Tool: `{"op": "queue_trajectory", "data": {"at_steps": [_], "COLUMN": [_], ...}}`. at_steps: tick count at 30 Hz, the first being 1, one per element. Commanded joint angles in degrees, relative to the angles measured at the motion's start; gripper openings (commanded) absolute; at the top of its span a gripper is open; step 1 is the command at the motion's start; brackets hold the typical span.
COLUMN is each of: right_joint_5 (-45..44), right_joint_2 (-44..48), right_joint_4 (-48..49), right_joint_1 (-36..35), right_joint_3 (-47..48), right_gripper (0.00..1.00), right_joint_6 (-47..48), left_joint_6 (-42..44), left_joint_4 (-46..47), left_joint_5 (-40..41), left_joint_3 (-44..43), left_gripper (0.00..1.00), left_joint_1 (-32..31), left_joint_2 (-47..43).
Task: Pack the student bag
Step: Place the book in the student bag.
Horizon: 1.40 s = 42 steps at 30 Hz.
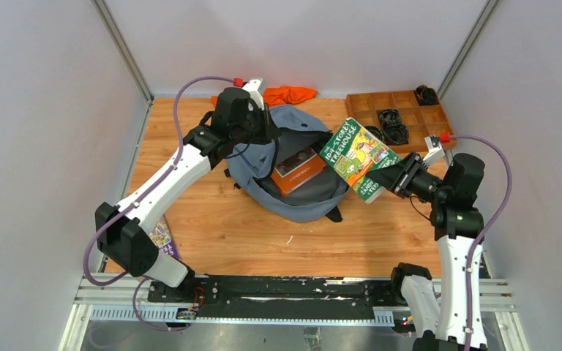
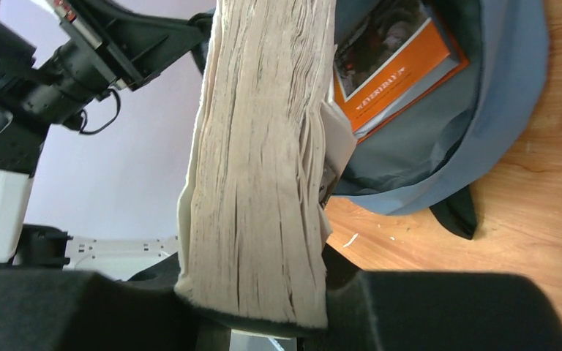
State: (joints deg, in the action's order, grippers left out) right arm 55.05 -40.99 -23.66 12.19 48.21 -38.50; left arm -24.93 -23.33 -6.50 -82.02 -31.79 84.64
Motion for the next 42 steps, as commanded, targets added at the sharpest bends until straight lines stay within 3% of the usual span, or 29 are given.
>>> {"op": "queue_trajectory", "data": {"at_steps": [1,7,12,18,26,30,34,37,42], "right_joint_5": [3.5,-15.7,-21.8,-25.2,-27.8,-24.0,-26.7,-25.6,-27.5], "right_joint_2": [1.4,0.9,-3.0,-13.4,-21.4,-25.1,-25.5,-27.4,-31.6], "right_joint_4": [7.7,15.7,26.8,30.9,39.7,47.5,41.0,45.6,44.4], "right_joint_1": [-3.8,-21.1,-26.9,-30.6,-32.9,-33.6,-35.4,-35.7,-37.3], "right_joint_3": [-2.9,-10.8,-17.2,-13.4,-11.9,-9.7,-4.8,-4.8,-5.3], "right_gripper": [0.00,0.00,0.00,0.00,0.00,0.00,0.00,0.00,0.00], "right_joint_6": [-3.4,-13.7,-21.6,-22.5,-28.8,-33.4,-29.0,-31.4,-30.5], "left_joint_6": [-6.6,-10.8,-12.8,-13.6,-13.0,-13.0,-12.9,-12.7,-12.5], "left_joint_4": [8.4,14.0,17.2,26.6,27.4,27.3,27.4,27.1,26.6], "left_joint_5": [-6.5,-6.8,-9.8,-11.7,-15.5,-16.1,-16.3,-16.3,-16.5], "left_joint_3": [0.8,2.9,3.6,10.2,12.0,13.0,13.4,13.5,13.6], "left_gripper": [0.00,0.00,0.00,0.00,0.00,0.00,0.00,0.00,0.00], "left_joint_1": [0.5,1.1,2.7,3.2,3.2,3.2,3.2,3.3,3.3], "left_joint_2": [0.1,-1.8,-3.1,-8.0,-8.9,-9.0,-9.1,-9.3,-9.7]}}
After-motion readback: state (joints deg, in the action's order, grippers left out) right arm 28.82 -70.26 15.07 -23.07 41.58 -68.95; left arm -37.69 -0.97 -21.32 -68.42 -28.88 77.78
